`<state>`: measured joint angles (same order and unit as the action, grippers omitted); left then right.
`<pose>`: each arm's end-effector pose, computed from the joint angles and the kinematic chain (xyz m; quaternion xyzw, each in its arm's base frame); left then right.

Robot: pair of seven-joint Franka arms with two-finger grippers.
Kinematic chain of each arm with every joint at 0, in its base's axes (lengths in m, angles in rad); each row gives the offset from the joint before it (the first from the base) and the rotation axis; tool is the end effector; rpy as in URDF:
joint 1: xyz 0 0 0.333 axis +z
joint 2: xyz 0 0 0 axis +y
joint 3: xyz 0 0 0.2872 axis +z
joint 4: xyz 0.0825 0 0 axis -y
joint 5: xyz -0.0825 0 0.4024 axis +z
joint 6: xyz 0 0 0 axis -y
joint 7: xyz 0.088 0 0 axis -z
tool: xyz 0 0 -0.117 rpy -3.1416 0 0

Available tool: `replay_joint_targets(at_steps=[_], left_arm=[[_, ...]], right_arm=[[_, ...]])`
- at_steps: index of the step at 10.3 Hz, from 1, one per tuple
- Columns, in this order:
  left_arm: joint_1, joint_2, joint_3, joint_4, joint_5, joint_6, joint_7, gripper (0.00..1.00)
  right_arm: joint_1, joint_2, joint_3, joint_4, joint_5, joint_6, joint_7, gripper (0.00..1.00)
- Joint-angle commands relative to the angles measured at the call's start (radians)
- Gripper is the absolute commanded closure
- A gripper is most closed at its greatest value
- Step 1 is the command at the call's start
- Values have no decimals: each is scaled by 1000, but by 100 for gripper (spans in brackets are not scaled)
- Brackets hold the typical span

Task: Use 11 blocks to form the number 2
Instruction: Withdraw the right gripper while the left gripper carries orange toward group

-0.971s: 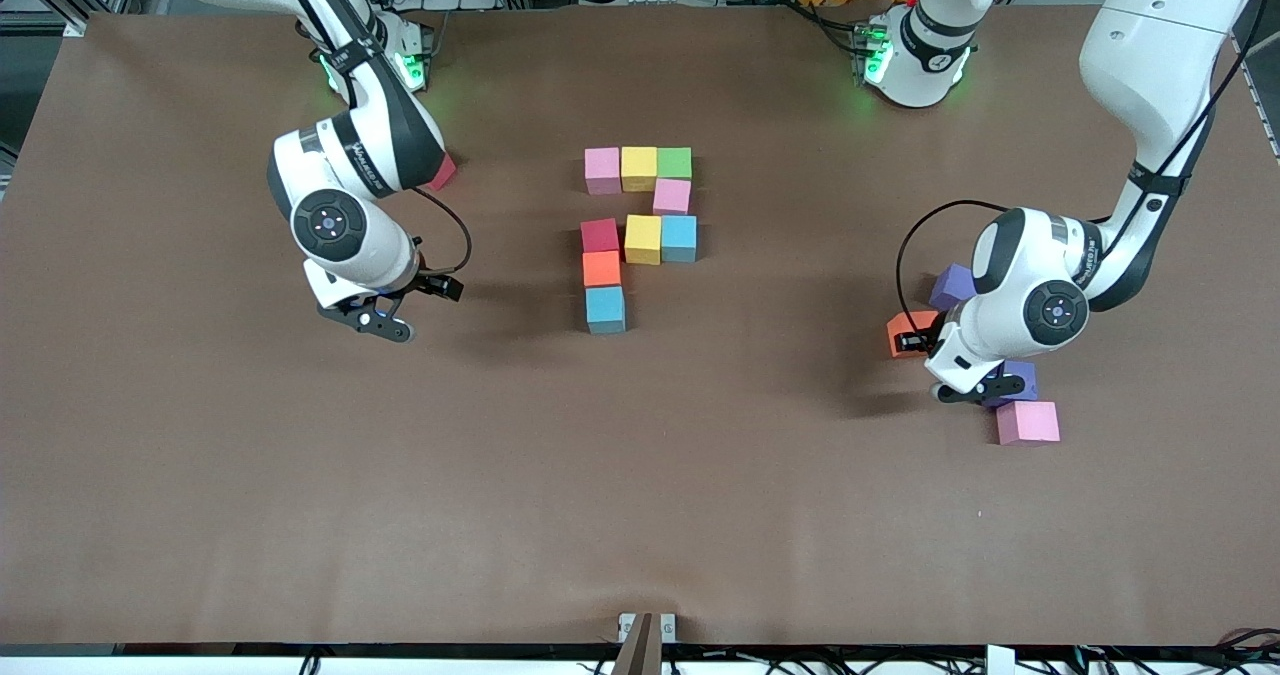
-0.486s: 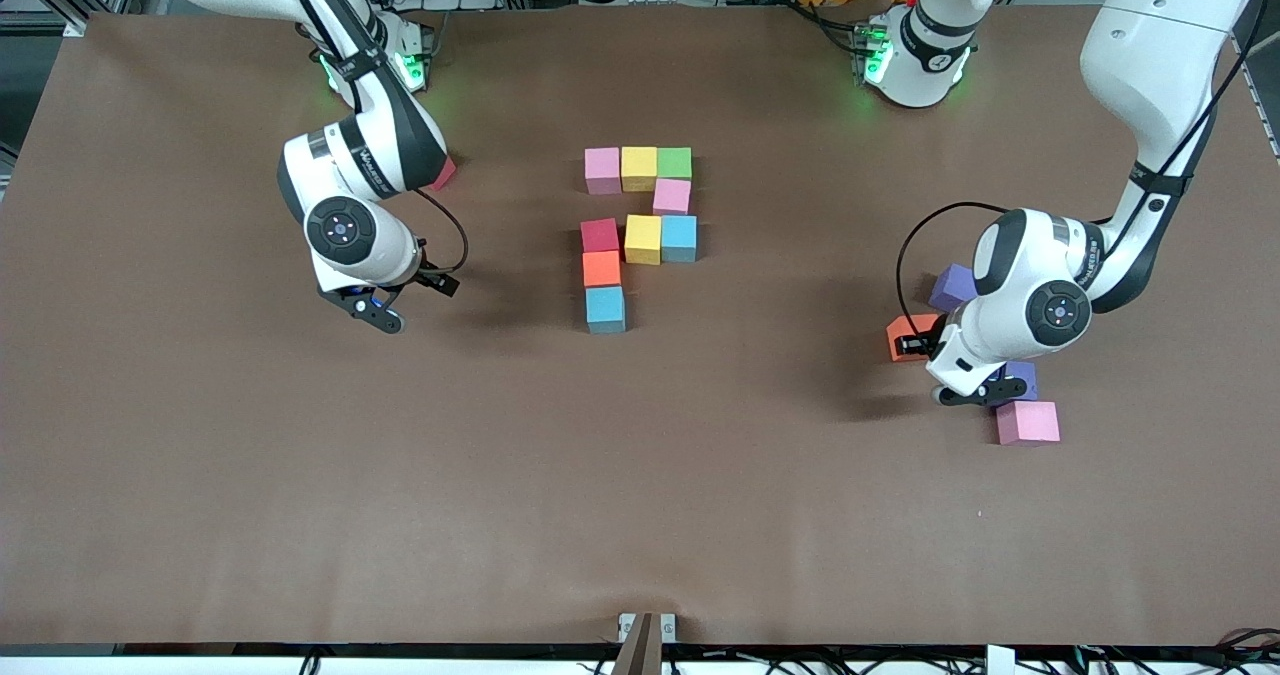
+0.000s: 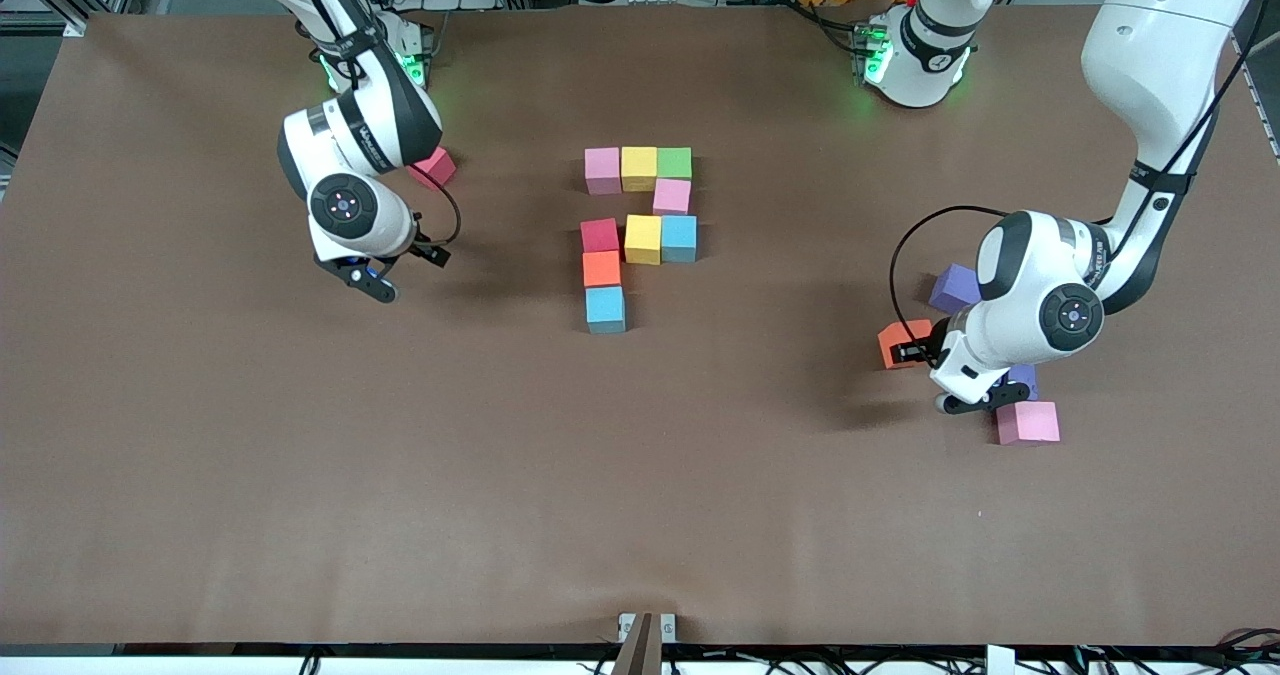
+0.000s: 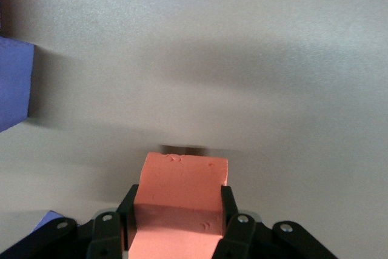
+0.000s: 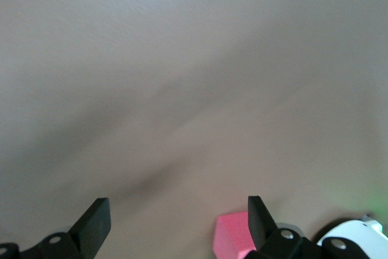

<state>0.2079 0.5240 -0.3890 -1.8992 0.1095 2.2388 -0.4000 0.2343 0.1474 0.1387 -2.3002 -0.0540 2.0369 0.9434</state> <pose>0.6039 -0.1060 0.1828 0.9920 0.0887 -0.0836 0.0340 0.4465 0.1729 0.2067 0.9445 -0.2580 -0.1538 0.1329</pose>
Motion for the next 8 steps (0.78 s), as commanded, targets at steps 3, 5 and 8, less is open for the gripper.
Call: replay_joint_targets(at_steps=[3,5,8], left_arm=[[-59,2,1,35,-33,-24,-115,79],[-103,4,1,51,-34,-24,-213,79],[-149,7,-1,64,-37,-24,-313,79]], right_arm=[[-23,-83,21,-168,40,0,15,0],[-24,-89,21,-170,40,3,5,0],[-71,-89,15,-21,40,13,-148,0]])
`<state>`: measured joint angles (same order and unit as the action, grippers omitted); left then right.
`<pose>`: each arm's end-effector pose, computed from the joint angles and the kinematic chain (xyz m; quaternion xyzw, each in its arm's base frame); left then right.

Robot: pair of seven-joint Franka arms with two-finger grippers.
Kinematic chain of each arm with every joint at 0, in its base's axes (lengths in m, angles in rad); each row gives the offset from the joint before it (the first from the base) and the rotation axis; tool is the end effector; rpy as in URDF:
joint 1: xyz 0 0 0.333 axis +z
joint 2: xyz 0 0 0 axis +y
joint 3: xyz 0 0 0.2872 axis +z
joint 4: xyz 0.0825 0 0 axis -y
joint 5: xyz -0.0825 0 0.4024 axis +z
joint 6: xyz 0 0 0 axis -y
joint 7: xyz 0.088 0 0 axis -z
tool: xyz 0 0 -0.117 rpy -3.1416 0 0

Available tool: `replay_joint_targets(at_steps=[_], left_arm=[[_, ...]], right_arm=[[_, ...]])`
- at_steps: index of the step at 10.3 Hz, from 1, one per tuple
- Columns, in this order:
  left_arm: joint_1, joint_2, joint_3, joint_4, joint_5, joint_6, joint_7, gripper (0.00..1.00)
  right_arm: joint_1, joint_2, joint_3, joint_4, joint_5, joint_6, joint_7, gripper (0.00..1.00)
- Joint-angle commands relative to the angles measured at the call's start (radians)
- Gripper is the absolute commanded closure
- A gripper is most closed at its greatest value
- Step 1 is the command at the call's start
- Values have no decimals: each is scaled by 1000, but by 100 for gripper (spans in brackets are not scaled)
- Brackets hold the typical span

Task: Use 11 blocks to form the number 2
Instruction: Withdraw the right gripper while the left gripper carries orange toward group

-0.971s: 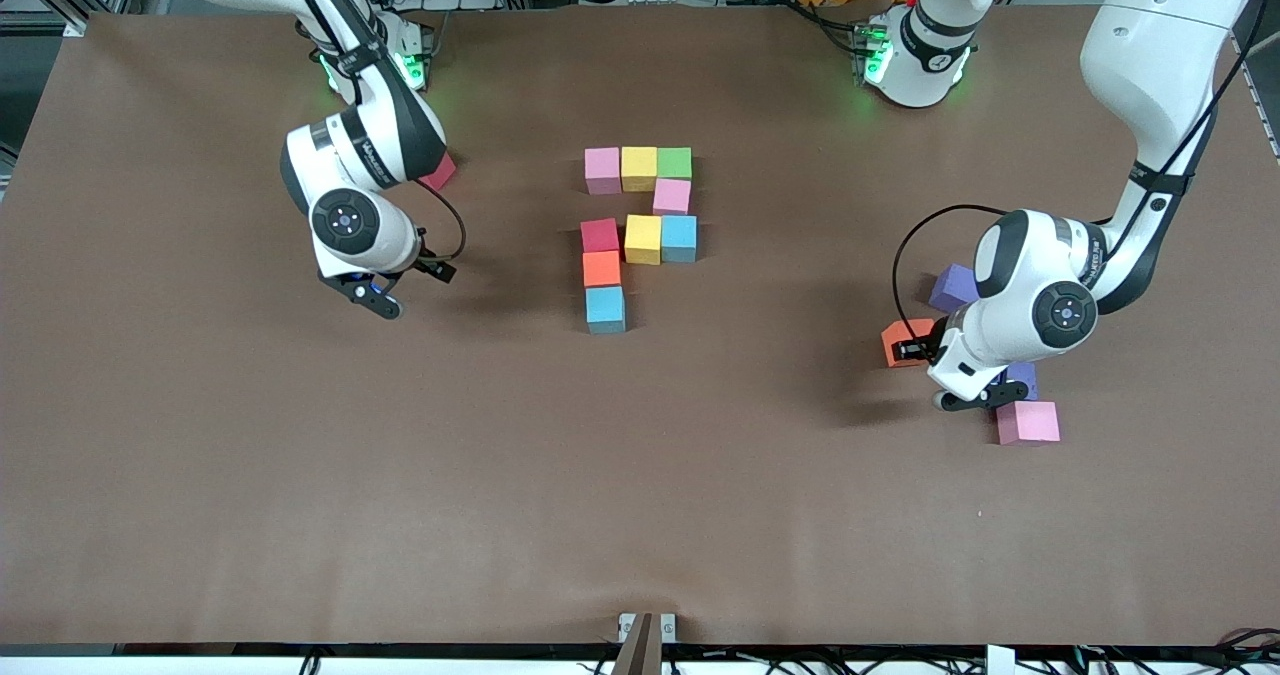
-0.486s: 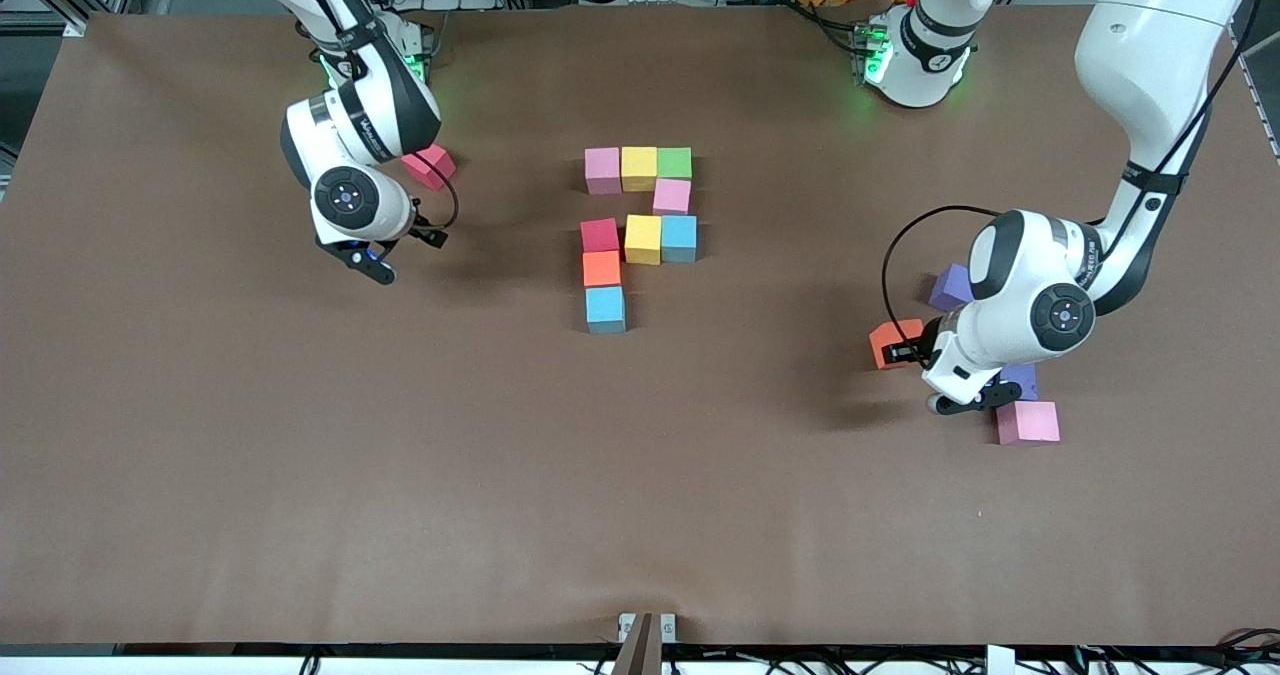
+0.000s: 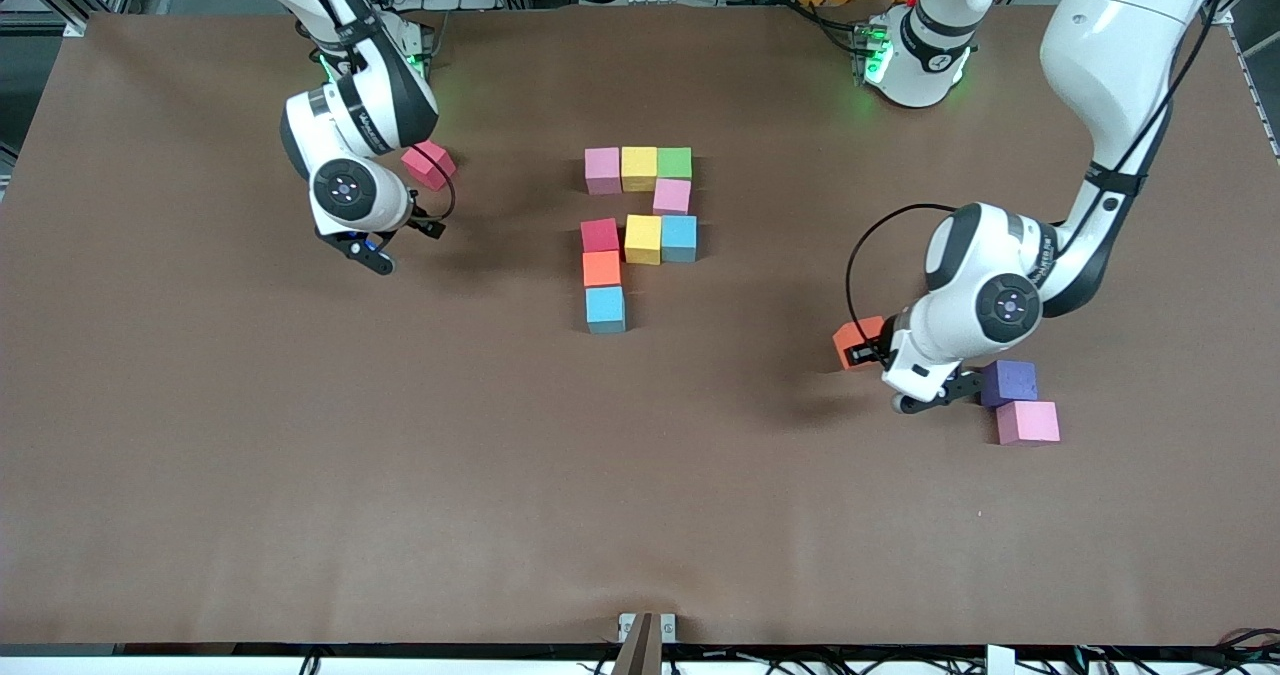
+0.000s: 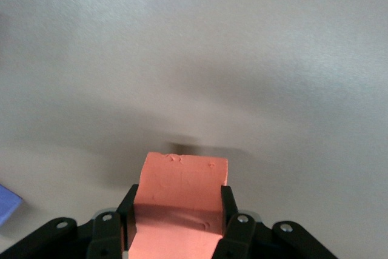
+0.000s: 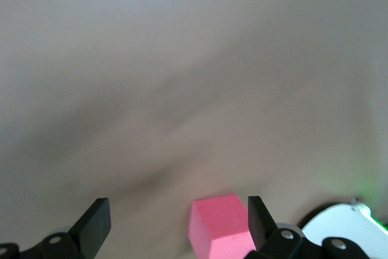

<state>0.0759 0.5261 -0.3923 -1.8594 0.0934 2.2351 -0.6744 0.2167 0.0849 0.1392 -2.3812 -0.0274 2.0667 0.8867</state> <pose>0.5979 -0.1877 0.1979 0.9828 0.1655 -0.0769 0.0297 0.4297 0.1593 0.2081 0.9484 -0.2477 -0.1582 0.1190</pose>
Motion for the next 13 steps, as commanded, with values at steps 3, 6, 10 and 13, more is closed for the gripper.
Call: replay_joint_targets(at_steps=[3,6,10,13], left_arm=[[-71,20,4,46,-21,-20,-164,79],[-120,20,4,57,-20,-20,-327,79],[-200,55,6,103,-9,-14,-580,80],[-267,112,6,192,-8,-12,-810,80]], right_arm=[[-129,-20,-7,195,14,-31,-399,0],[-132,-17,-96,331,14,-74,-673,0],[-155,-17,-110,535,12,-141,-840,0],[-163,-22,-116,742,14,-327,-948,0]])
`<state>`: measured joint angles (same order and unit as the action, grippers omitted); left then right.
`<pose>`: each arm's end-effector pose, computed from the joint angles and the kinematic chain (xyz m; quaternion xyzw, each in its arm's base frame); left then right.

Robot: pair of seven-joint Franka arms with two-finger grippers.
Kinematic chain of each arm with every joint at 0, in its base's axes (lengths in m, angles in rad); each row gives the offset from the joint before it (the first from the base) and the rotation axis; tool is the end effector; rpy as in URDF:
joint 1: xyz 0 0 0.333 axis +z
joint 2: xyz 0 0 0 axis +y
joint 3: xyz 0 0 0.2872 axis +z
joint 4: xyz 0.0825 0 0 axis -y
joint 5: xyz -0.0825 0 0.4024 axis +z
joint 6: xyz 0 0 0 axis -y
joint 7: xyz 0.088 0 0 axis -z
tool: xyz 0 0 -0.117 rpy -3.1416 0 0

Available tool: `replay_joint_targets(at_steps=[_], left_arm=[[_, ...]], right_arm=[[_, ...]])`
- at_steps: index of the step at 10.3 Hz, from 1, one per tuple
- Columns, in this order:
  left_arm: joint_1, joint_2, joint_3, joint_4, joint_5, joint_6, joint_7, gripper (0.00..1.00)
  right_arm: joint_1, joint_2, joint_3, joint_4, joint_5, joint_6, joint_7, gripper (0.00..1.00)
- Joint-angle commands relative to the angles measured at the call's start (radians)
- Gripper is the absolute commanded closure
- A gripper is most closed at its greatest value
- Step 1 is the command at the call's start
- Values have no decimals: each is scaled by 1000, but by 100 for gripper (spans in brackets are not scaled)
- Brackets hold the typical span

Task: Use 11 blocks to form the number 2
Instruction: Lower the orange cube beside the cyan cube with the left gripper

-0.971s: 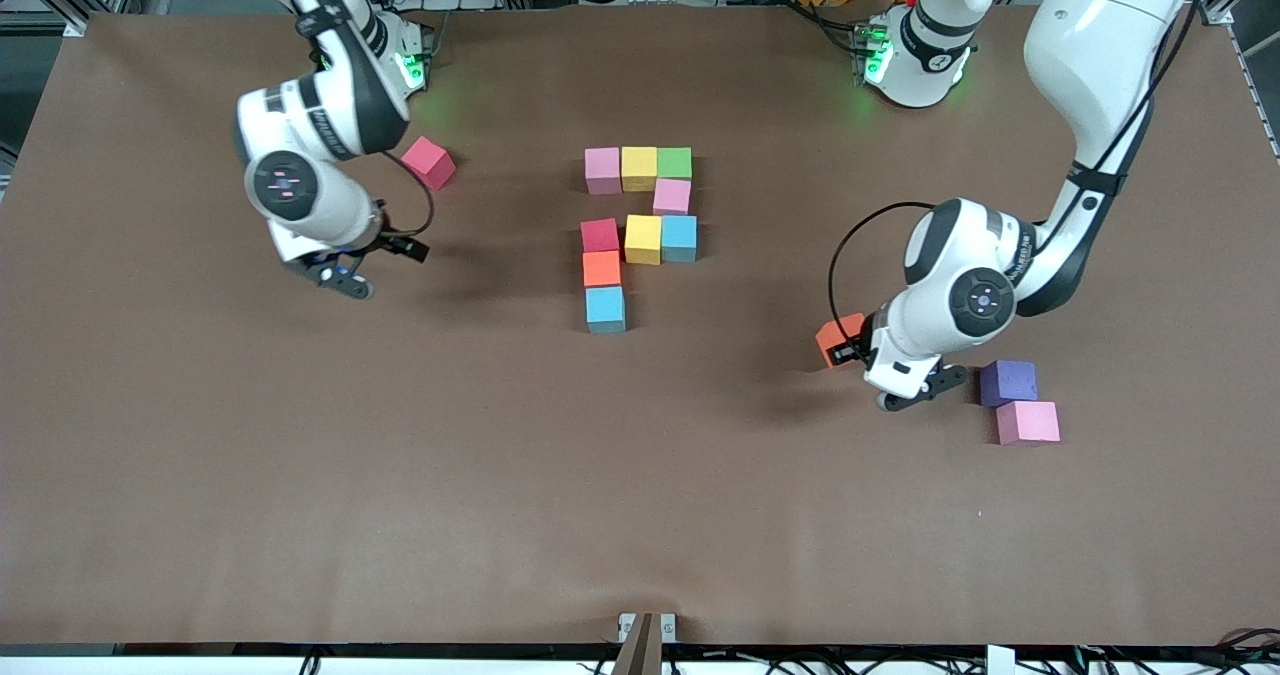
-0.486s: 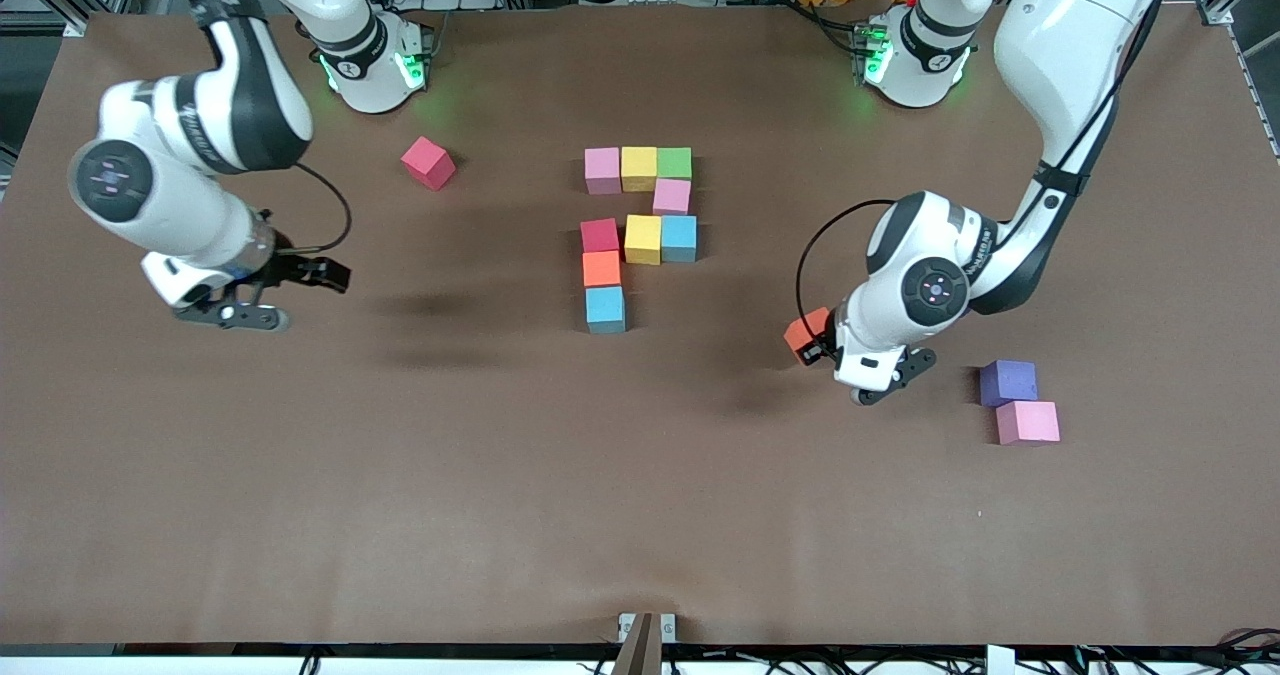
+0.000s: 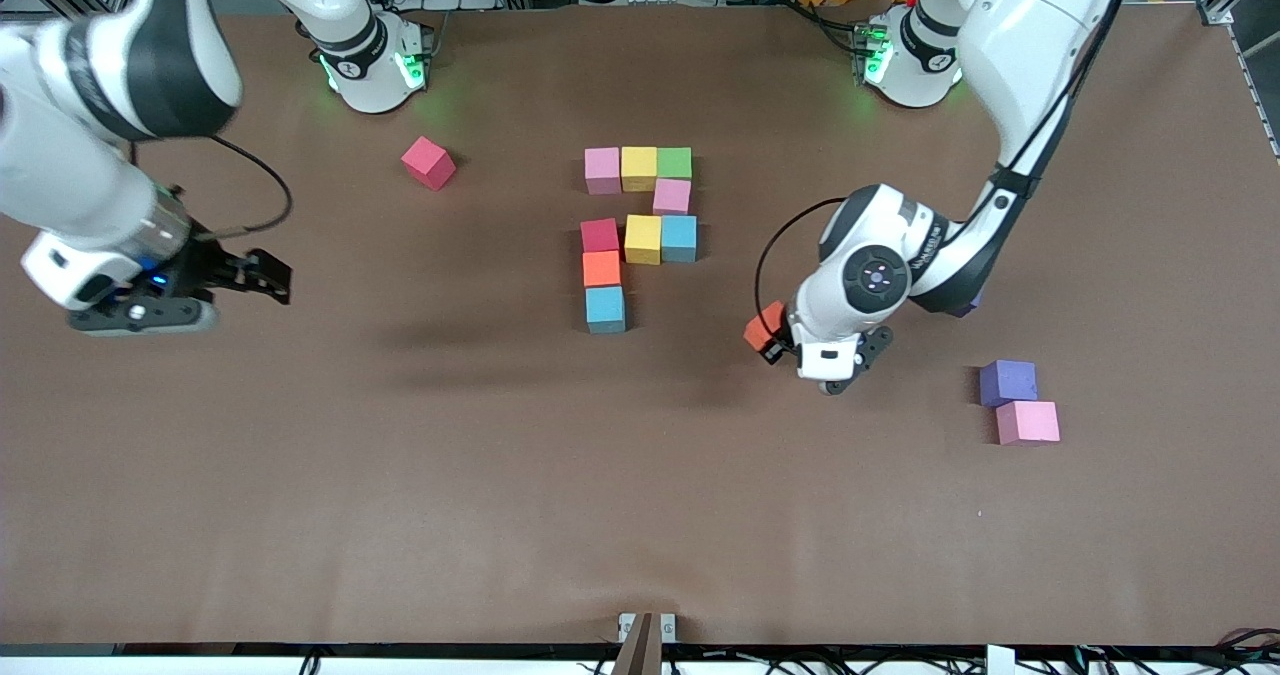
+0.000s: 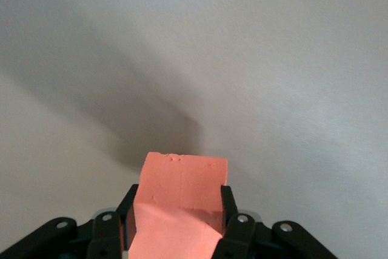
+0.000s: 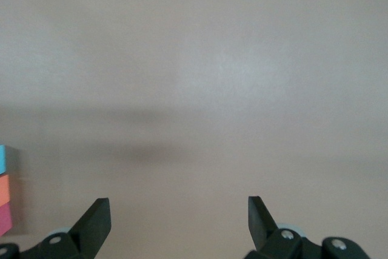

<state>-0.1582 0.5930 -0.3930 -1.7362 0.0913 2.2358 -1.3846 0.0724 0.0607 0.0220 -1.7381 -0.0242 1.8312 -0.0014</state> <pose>0.5711 -0.3308 0.2096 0.9122 0.4024 -0.0735 0.0226 0.5997 0.0543 0.4900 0.9985 0.0508 0.0167 0.0103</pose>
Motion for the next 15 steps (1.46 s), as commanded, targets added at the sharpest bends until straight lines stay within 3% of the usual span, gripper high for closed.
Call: replay_joint_targets(at_steps=[1,3,8,15], left_arm=[[-64,66,11,84,-5,-12,-163,80],[-128,106,35,138,-4,-10,-261,80],[-205,145,46,165,-7,70,-592,80],[-268,163,51,161,-5,102,-873,80]], right_arm=[[-35,2,1,167,10,-157,-99,0],[-60,4,-1,282,10,-271,-164,0],[-88,-1,-5,302,13,-283,-221,0],[-86,-1,-22,302,4,-273,-157,0]])
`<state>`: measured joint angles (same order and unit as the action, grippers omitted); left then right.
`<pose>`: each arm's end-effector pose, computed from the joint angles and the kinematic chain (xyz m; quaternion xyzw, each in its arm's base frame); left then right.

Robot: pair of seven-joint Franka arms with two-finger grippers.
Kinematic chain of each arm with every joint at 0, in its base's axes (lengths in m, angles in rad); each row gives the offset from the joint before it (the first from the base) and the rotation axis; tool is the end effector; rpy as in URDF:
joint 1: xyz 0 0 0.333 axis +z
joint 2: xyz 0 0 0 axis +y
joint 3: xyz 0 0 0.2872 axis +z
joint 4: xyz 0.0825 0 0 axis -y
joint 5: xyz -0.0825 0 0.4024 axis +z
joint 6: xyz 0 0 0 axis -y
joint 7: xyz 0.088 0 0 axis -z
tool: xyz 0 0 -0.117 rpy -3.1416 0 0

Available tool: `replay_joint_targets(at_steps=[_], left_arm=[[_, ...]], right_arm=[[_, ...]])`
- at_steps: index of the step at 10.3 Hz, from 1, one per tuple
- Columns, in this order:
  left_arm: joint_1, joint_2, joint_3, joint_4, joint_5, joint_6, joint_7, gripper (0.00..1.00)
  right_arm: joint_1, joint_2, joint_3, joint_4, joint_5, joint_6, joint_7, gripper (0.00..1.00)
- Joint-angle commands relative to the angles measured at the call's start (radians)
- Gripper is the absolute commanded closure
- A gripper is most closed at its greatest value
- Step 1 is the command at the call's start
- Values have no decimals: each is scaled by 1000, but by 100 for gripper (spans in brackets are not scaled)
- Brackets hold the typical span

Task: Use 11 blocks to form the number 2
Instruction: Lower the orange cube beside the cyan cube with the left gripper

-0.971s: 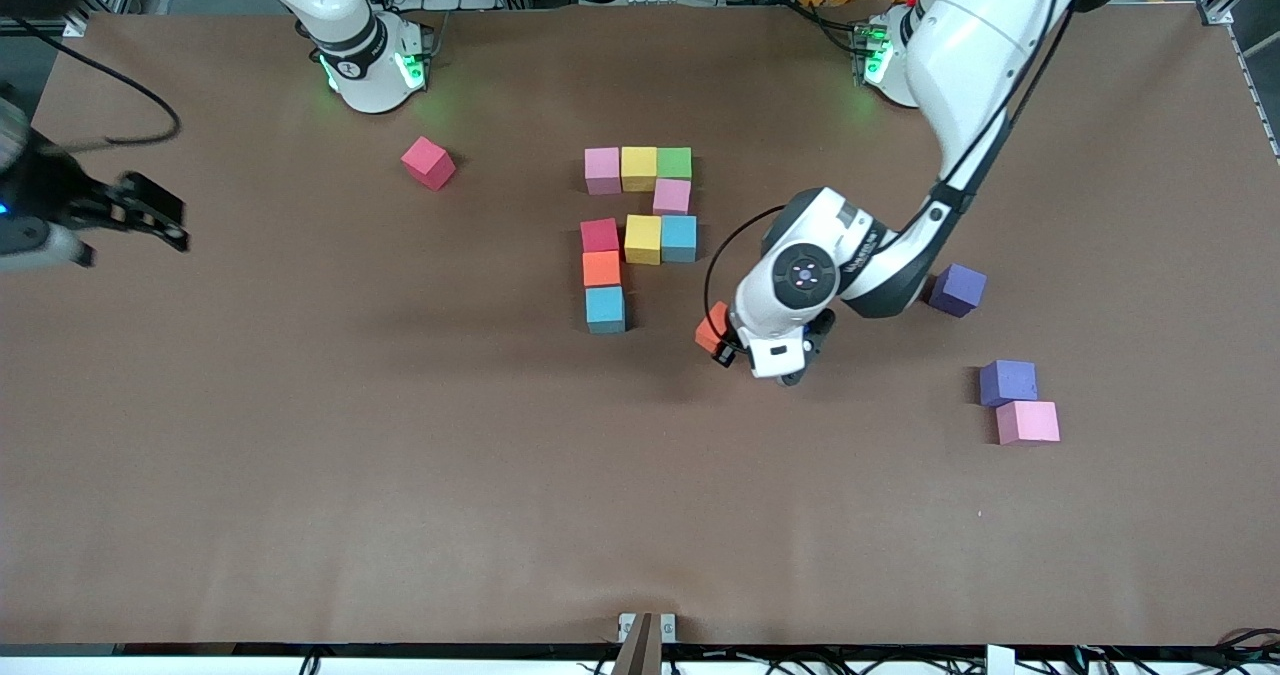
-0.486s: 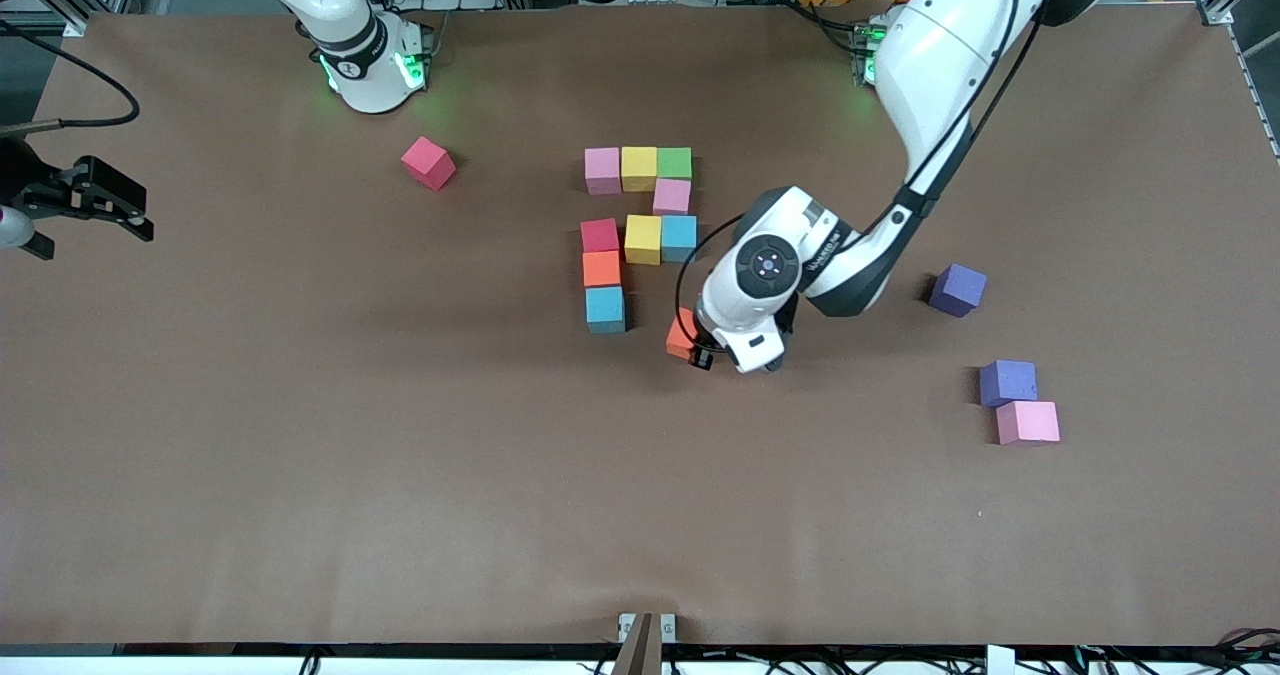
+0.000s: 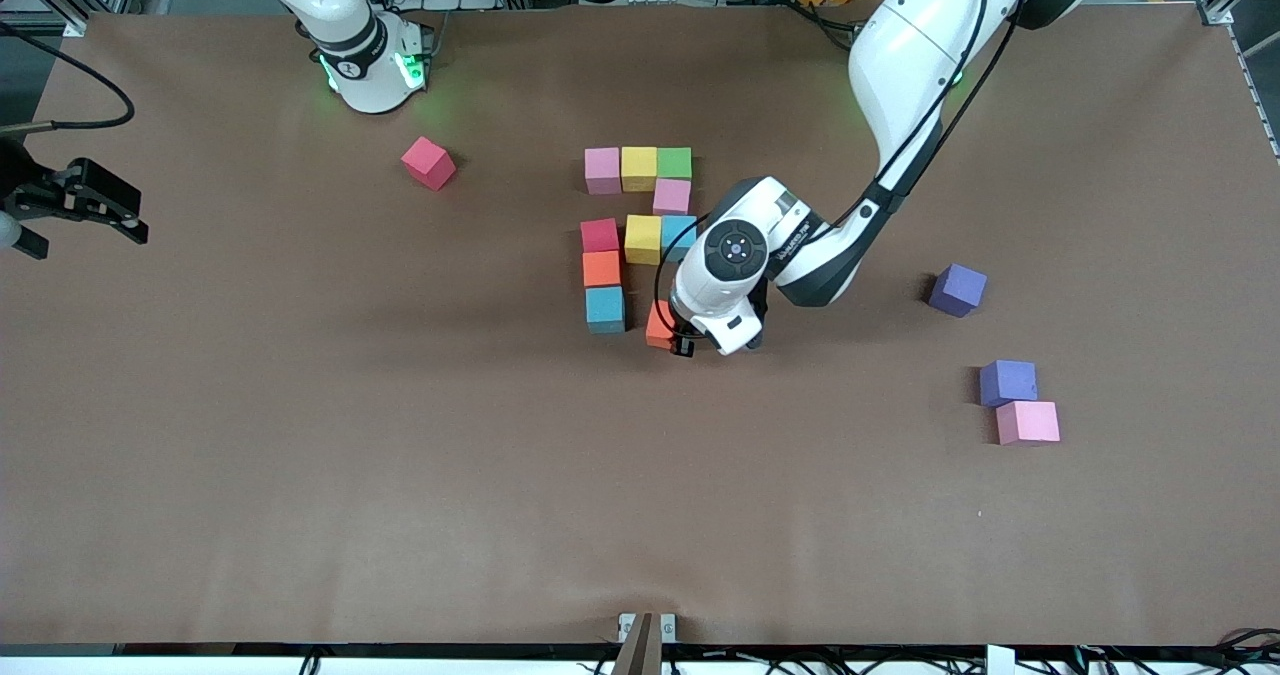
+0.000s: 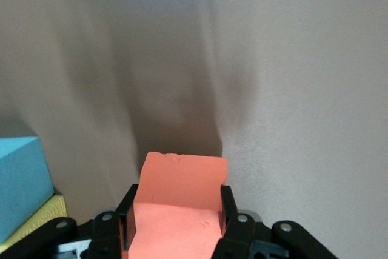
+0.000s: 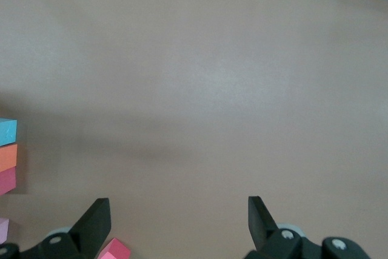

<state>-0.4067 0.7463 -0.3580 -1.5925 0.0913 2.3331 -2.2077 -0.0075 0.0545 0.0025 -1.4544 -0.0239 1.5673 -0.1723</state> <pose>0.5204 -0.4625 0.1768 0.7375 0.6695 -0.0836 0.0281 0.5892 -0.0058 0.6109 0.9960 0.0831 0.0280 0.0144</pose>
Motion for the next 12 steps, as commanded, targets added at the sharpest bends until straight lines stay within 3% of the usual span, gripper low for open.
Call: replay_joint_targets(at_steps=[1,4,12], left_arm=[[-21,10,17,19,-5,6,-69,80],[-84,18,57,20,-5,17,-119,80],[-100,10,56,22,-13,23,-171,80]], right_arm=[[-6,5,-2,19,4,-10,14,0],[-9,10,-1,11,5,-12,14,0],[-9,25,-1,6,4,-18,13,0]])
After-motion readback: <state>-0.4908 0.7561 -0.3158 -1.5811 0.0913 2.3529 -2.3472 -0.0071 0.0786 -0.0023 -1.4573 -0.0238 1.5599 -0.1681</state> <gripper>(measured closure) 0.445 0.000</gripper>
